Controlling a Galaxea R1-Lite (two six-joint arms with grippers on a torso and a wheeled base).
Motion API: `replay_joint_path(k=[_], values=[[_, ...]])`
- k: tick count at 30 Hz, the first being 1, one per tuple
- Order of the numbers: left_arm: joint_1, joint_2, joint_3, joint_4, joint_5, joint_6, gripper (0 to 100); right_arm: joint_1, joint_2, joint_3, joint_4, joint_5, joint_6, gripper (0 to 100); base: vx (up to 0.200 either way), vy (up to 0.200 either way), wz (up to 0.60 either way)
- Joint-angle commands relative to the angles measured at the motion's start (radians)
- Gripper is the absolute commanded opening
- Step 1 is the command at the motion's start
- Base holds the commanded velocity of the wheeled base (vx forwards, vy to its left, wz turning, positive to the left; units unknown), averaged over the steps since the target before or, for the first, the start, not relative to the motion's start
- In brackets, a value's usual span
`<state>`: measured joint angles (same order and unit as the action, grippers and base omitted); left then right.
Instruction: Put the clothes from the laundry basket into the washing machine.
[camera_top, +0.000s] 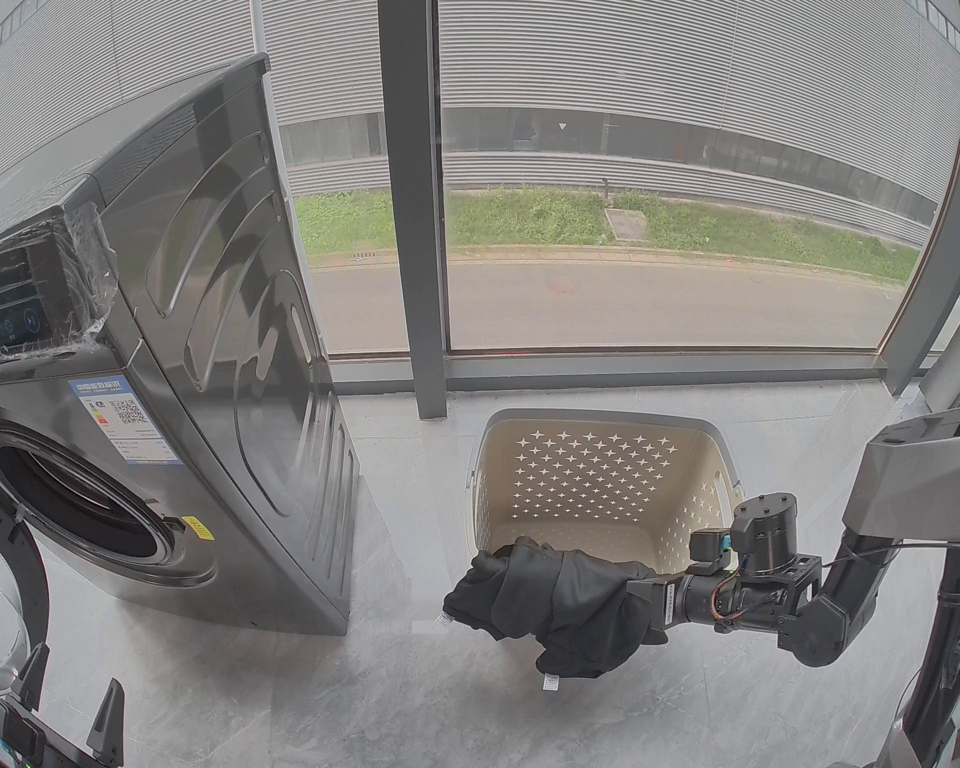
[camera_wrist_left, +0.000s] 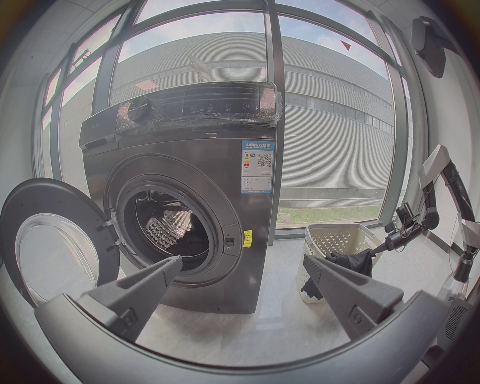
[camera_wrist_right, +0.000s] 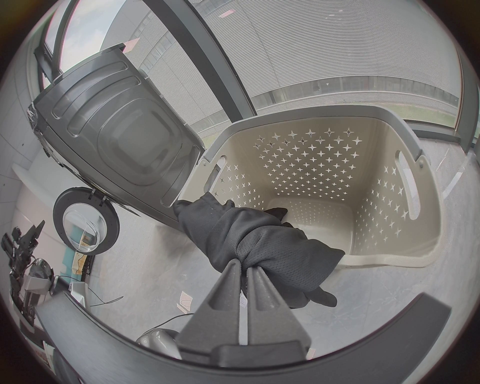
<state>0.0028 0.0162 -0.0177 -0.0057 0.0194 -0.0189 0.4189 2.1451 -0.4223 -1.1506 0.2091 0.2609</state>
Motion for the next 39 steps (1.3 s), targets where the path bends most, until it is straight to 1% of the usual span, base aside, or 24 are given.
replay_joint_path(k=[1,4,5,15,17,20,21,22,26,34,35,39], values=[[0.000,-0.016,0.016,0.000,0.001,-0.001,100,-0.005,0.116,-0.023,-0.040,-0.001,-0.002,0,0.000,0.000,0.00],[0.000,-0.016,0.016,0.000,0.001,-0.001,100,-0.005,0.118,-0.021,-0.041,-0.001,-0.003,0,0.000,0.000,0.00],[0.000,-0.016,0.016,0.000,0.001,-0.001,100,-0.003,0.118,-0.023,-0.043,-0.001,-0.002,100,0.000,0.000,0.00],[0.000,-0.016,0.016,0.000,0.001,-0.001,100,-0.005,0.133,-0.021,-0.021,-0.004,-0.003,100,0.000,0.000,0.00],[0.000,-0.016,0.016,0.000,0.001,-0.001,100,-0.005,0.156,-0.030,-0.021,-0.013,-0.003,100,0.000,0.000,0.00],[0.000,-0.016,0.016,0.000,0.001,-0.001,100,-0.005,0.194,-0.069,-0.018,-0.036,-0.003,100,0.000,0.000,0.00],[0.000,-0.016,0.016,0.000,0.001,-0.001,100,-0.005,0.194,-0.069,-0.018,-0.036,-0.003,100,0.000,0.000,0.00],[0.000,-0.016,0.016,0.000,0.001,-0.003,100,-0.005,0.216,-0.092,-0.017,-0.037,-0.003,100,0.000,0.000,0.00],[0.000,-0.016,0.016,0.000,0.001,-0.003,100,-0.002,0.229,-0.128,-0.014,-0.036,0.003,100,0.000,0.000,0.00],[0.000,-0.016,0.016,0.000,0.001,-0.003,100,-0.002,0.259,-0.154,-0.020,-0.037,0.005,100,0.000,0.000,0.00],[0.000,-0.016,0.016,0.000,0.001,-0.003,100,-0.002,0.259,-0.154,-0.020,-0.036,0.005,0,0.000,0.000,0.00],[0.000,-0.016,0.016,0.000,0.001,-0.003,100,0.001,0.259,-0.154,-0.023,-0.036,0.006,0,0.000,0.000,0.00]])
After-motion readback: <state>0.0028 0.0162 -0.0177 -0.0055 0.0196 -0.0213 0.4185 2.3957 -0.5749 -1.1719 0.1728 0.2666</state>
